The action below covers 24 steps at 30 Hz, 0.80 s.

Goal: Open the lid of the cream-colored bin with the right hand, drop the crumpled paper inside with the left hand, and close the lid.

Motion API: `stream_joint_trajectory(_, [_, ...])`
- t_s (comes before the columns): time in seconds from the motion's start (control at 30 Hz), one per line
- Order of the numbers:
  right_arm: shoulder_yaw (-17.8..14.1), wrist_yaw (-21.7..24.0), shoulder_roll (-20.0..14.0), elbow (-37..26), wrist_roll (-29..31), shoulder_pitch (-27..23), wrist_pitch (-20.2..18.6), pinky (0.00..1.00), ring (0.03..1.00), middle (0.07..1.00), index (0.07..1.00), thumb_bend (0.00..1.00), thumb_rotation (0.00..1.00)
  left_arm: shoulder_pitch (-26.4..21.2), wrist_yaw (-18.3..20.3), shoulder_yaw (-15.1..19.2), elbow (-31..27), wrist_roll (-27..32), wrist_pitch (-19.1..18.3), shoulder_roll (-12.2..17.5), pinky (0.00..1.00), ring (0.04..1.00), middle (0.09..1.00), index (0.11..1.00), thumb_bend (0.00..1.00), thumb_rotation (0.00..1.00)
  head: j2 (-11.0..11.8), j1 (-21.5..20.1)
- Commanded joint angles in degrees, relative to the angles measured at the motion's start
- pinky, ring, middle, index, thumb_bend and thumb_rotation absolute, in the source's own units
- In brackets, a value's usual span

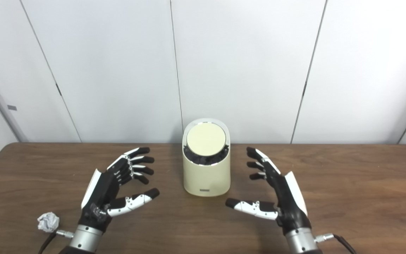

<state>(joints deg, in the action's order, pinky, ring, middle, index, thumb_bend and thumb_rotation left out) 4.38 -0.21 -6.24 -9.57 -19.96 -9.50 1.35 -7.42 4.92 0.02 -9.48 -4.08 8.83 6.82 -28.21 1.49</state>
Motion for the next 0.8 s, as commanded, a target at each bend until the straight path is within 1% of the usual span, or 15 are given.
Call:
stream_joint_trajectory(0.0, [0.1, -0.6, 0.1, -1.1, -1.6, -4.0, -0.6, 0.7, 0.813, 0.883, 0.89, 0.75, 0.36, -2.0, -0.4, 0.5, -0.8, 0.1, 0.6, 0.6, 0.52, 0.625, 0.727, 0.803, 0.69, 0.08, 0.2, -0.5])
stream_joint_trajectory(0.07, [0.1, -0.3, 0.2, -1.3, -2.4, -5.6, -2.6, 0.72, 0.838, 0.903, 0.909, 0.76, 0.36, -1.9, -0.5, 0.7, -0.8, -0.1, 0.7, 0.9, 0.52, 0.625, 0.727, 0.805, 0.7, 0.08, 0.3, -0.8])
stream_joint_trajectory(0.1, [0.2, 0.1, 0.2, -1.4, -3.1, -6.8, -4.3, 0.73, 0.845, 0.908, 0.914, 0.76, 0.36, -1.8, -0.4, 0.8, -0.6, 0.0, 0.8, 1.1, 0.53, 0.625, 0.728, 0.805, 0.7, 0.09, 0.4, -1.0])
stream_joint_trajectory(0.13, [0.3, 0.4, 0.2, -1.5, -3.6, -8.0, -6.0, 0.75, 0.871, 0.92, 0.927, 0.77, 0.37, -1.8, -0.4, 0.8, -0.5, 0.3, 0.9, 1.1, 0.52, 0.622, 0.725, 0.803, 0.69, 0.08, 0.5, -1.2])
stream_joint_trajectory(0.2, [0.4, 0.7, -0.1, -1.1, -4.6, -10.0, -8.1, 0.77, 0.89, 0.931, 0.937, 0.79, 0.37, -1.7, -0.3, 0.9, -0.2, 0.6, 0.9, 1.2, 0.52, 0.623, 0.725, 0.801, 0.69, 0.07, 0.7, -1.4])
stream_joint_trajectory(0.27, [0.3, 0.9, -0.5, -0.2, -5.2, -12.5, -10.2, 0.76, 0.891, 0.943, 0.951, 0.8, 0.37, -1.7, -0.1, 0.8, 0.1, 0.8, 0.9, 1.3, 0.53, 0.632, 0.732, 0.805, 0.68, 0.06, 1.1, -1.5])
stream_joint_trajectory(0.33, [0.1, 1.1, -0.6, 0.5, -5.5, -14.5, -12.3, 0.76, 0.907, 0.962, 0.958, 0.82, 0.37, -1.8, -0.1, 0.7, 0.5, 0.8, 1.3, 1.3, 0.54, 0.635, 0.734, 0.807, 0.68, 0.06, 1.2, -1.5])
stream_joint_trajectory(0.4, [0.3, 1.1, -1.2, 1.4, -6.0, -16.4, -13.2, 0.77, 0.91, 0.968, 0.956, 0.84, 0.39, -1.9, -0.1, 0.6, 0.7, 0.8, 1.3, 1.1, 0.54, 0.636, 0.737, 0.808, 0.68, 0.06, 1.3, -1.5])
stream_joint_trajectory(0.53, [0.5, 1.3, -2.2, 3.4, -5.8, -19.7, -12.8, 0.79, 0.921, 0.95, 0.956, 0.82, 0.38, -2.2, -0.2, 0.1, 0.7, 0.5, 1.5, 0.8, 0.53, 0.633, 0.739, 0.811, 0.67, 0.04, 1.6, -1.5])
stream_joint_trajectory(0.67, [1.0, 1.8, -3.0, 5.3, -6.1, -22.8, -13.4, 0.74, 0.902, 0.964, 0.96, 0.81, 0.34, -2.3, -0.5, -0.1, 0.7, 0.1, 1.7, 0.5, 0.53, 0.628, 0.733, 0.81, 0.69, 0.06, 1.6, -1.6])
stream_joint_trajectory(0.77, [1.5, 1.8, -3.3, 6.9, -6.7, -25.2, -14.4, 0.69, 0.879, 0.957, 0.952, 0.81, 0.34, -2.5, -0.5, -0.2, 0.8, 0.0, 1.8, 0.5, 0.53, 0.629, 0.734, 0.81, 0.69, 0.06, 1.7, -1.6])
